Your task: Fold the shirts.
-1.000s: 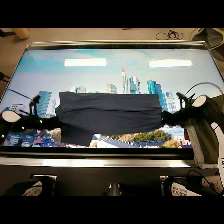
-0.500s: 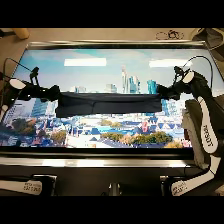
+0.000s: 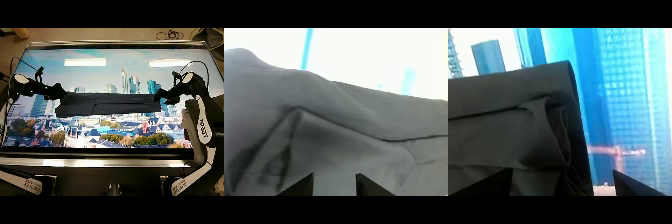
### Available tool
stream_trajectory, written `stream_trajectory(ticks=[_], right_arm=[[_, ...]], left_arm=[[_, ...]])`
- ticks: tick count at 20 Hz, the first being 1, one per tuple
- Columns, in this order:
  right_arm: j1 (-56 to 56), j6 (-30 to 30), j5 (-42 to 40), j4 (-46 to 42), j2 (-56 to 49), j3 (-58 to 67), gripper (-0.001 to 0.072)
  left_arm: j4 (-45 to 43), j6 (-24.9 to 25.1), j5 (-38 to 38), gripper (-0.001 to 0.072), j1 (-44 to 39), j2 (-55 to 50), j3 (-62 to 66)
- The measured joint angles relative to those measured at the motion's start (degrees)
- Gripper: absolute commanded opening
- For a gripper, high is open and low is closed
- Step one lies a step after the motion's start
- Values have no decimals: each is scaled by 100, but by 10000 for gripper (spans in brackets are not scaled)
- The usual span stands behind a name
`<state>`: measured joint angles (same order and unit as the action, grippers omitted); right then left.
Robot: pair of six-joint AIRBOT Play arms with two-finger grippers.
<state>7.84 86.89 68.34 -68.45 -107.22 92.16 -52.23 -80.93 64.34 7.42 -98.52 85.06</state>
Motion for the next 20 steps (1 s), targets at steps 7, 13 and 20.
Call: stream_trajectory(ticks=[7,13,20], right_arm=[[-9,-46,199,1373,-234,22,21],[-22,-205,691,1871,1180,24,21],[-26,289,1718,1978,2983,26,22]], left_arm=[[216,107,52,30,-809,376,50],[671,-267,-879,29,-2229,-9,-107],[3346,-181,-2367,28,-4022,-1272,-28]])
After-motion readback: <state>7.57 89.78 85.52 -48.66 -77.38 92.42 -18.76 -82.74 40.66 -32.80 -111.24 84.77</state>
